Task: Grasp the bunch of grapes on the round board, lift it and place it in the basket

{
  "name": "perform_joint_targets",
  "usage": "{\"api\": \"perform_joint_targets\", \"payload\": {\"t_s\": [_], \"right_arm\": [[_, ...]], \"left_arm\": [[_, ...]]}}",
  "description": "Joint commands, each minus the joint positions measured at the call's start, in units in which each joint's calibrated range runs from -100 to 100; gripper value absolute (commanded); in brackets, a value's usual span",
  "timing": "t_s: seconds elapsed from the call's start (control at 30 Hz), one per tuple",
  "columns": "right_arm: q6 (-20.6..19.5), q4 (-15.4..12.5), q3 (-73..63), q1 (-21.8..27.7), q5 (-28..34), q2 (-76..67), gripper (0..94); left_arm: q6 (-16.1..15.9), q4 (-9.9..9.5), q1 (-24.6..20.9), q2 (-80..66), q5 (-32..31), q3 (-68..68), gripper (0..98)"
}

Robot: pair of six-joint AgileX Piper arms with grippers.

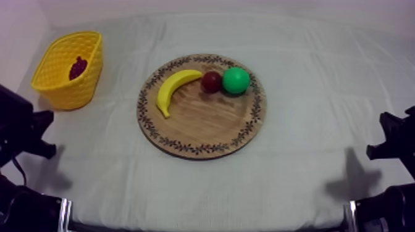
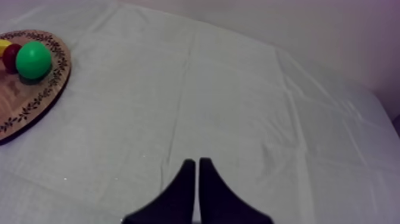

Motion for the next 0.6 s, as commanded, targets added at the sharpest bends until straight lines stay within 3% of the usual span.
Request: {"api": "perform_joint_targets", "payload": {"t_s": [0.0,0.17,0.27,0.57], "right_arm": [[-0.01,0.03,-0.04,-0.02,0.02,0.00,0.3],[-0.02,0.03,-0.04,-0.02,0.02,0.00,0.3],[-0.01,0.03,-0.04,-0.02,0.02,0.00,0.3],[0.00,0.03,-0.04,-0.02,0.02,0.00,0.3]], "left_arm": [[4.10,-0.96,0.34,-6.15,0.64,2.38,0.0],[5.28,-1.65,0.70,-12.00,0.70,3.97,0.0],[6.01,-1.05,0.83,-15.23,-1.22,5.34,0.0],[14.22,0.60,1.28,-19.68,-6.84,8.41,0.0]]}}
